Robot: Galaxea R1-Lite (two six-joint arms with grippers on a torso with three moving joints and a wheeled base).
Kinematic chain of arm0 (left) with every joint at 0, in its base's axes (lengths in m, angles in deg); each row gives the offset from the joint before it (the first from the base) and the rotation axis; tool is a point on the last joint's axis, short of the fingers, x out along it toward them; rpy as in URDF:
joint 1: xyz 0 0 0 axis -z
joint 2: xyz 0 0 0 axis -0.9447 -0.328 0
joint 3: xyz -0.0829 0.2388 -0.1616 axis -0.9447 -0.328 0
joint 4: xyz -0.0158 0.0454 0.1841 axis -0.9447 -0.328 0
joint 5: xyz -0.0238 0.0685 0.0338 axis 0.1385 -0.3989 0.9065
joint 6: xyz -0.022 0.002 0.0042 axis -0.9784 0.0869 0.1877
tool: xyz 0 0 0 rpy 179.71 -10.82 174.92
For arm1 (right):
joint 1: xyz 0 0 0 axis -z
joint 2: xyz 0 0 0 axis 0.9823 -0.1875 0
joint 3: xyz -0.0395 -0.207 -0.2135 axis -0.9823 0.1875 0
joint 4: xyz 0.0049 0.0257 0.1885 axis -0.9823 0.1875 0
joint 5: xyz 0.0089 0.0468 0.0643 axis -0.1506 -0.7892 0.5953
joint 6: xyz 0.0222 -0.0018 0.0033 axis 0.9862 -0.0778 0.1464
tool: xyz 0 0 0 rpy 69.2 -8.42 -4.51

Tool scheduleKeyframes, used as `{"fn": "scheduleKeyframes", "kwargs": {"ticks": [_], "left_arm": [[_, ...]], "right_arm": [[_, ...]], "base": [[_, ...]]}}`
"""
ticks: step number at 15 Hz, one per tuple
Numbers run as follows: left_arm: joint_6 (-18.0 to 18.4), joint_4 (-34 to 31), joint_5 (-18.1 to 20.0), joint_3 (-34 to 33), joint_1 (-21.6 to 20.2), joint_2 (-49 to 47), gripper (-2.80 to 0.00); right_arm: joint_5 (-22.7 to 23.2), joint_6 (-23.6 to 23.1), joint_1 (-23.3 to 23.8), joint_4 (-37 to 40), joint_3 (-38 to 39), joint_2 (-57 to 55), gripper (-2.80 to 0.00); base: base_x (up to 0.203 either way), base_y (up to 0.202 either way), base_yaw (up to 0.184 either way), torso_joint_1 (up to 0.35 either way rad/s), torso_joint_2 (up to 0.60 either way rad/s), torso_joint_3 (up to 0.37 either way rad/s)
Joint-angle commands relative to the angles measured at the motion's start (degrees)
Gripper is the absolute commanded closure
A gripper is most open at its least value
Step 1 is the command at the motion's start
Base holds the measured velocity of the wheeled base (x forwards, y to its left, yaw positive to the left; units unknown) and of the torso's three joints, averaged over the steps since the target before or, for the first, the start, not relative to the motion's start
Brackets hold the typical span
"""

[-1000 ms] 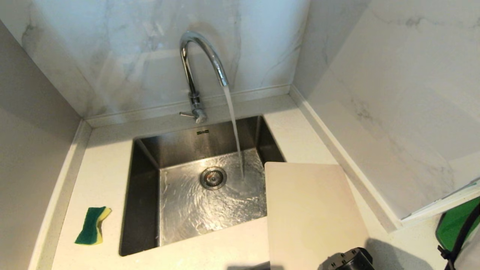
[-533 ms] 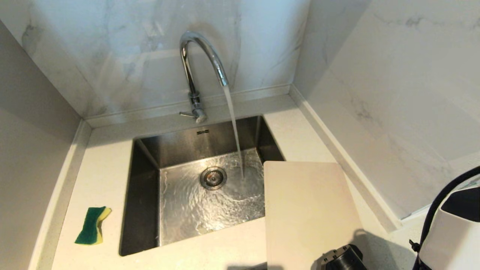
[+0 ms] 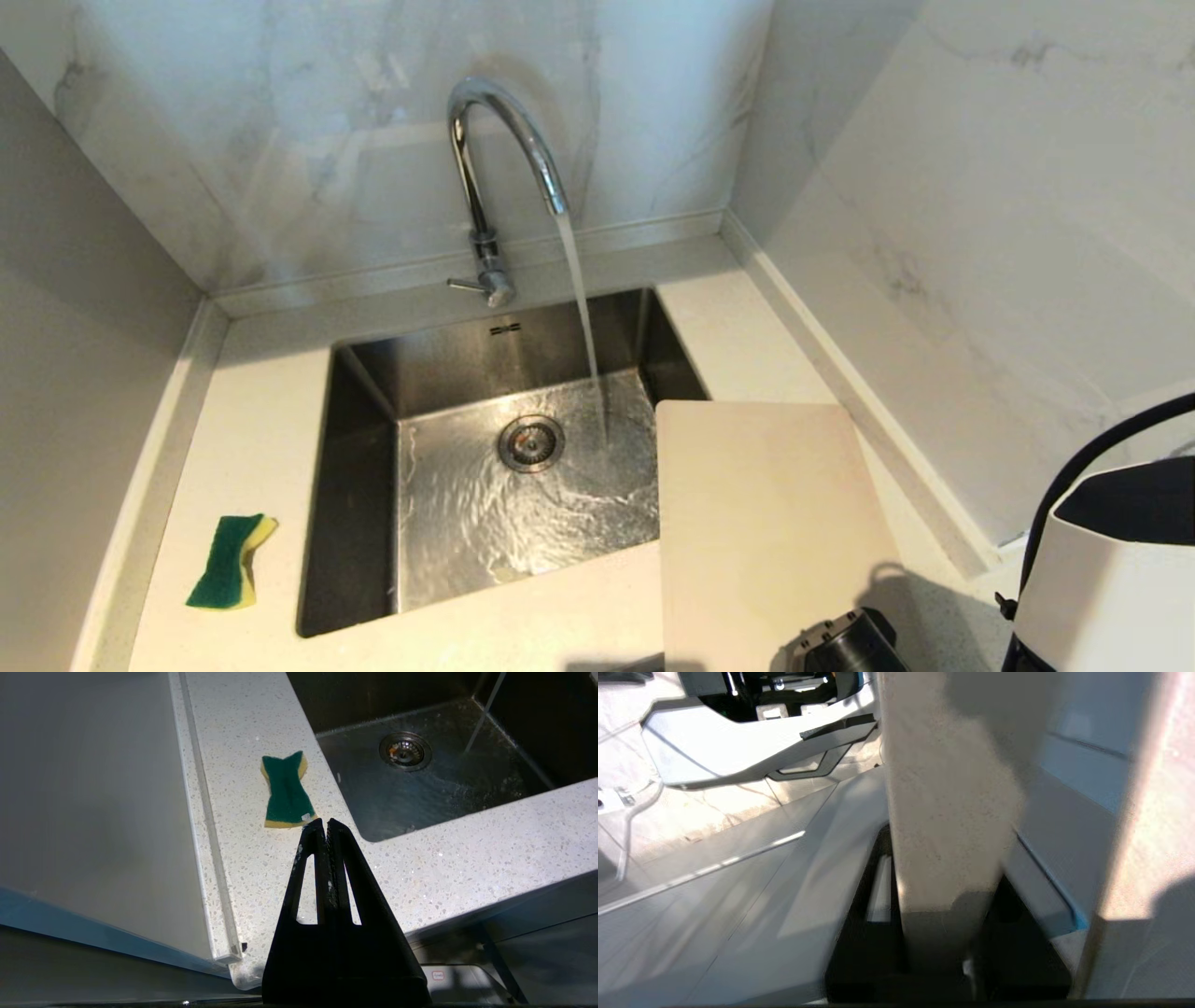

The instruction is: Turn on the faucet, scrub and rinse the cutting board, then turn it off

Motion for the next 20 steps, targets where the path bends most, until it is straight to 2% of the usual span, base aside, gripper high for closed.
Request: {"fn": "scheduleKeyframes", "kwargs": {"ticks": [1,6,13,20], "left_arm": [[0.02,-0.02,-0.02,0.0,-0.04,0.04,0.0],[0.02,0.06,0.03,0.0,0.02,0.04,0.0],[0.02,0.06,0.04,0.0,-0.06,0.04,0.0],[0.02,-0.01,0.04,0.0,0.01,0.04,0.0]], "right_arm": [[0.03,-0.55,-0.08,-0.25,-0.12,-0.02,-2.8],[-0.32,-1.86,-0.16,-2.74,0.84,3.04,-2.8],[-0.03,-2.38,-0.25,-2.49,3.79,11.59,-2.8],[2.66,-1.41,-0.16,-2.6,2.68,24.58,-2.8]], "base": [[0.0,0.0,0.0,0.0,0.0,0.0],[0.0,0.0,0.0,0.0,0.0,0.0],[0.0,0.0,0.0,0.0,0.0,0.0],[0.0,0.0,0.0,0.0,0.0,0.0]]}}
